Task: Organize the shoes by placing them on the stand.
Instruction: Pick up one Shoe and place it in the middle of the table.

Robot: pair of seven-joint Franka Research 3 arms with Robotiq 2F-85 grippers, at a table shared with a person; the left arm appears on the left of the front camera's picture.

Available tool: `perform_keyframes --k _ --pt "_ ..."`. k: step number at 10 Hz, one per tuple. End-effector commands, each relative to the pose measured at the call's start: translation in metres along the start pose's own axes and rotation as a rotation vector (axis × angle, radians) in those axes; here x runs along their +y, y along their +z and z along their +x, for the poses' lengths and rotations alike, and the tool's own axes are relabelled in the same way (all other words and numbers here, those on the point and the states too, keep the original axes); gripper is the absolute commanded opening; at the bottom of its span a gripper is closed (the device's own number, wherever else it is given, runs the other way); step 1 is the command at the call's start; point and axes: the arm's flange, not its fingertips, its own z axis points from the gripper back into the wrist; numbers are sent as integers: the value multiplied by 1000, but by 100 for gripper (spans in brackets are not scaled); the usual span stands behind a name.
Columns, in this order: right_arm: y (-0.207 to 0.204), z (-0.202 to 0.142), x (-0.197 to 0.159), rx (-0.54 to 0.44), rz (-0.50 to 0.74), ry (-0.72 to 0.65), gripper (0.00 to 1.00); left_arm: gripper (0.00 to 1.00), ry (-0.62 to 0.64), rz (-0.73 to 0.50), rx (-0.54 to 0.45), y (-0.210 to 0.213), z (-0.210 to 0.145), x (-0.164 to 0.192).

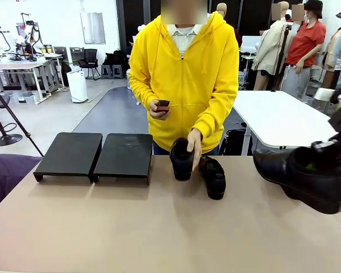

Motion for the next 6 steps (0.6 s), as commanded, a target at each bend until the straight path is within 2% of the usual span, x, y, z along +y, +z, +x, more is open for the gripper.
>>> perform_keyframes --k 1,3,4,5,6 --pt "-4 5 36 -37 -16 -157 0 100 1 -11 0 1 -1 -2" --pt "0 2 -21 -16 -13 -281 0 100 1 -11 0 1 -1 -2" --pt "5 -10 -64 0 -20 -311 0 100 1 -11 0 1 -1 -2" --pt "8 -20 -91 14 -24 -360 0 100 1 -11 0 1 -1 -2" --pt "9 -26 -99 6 -24 -372 0 100 1 -11 0 1 -1 -2"
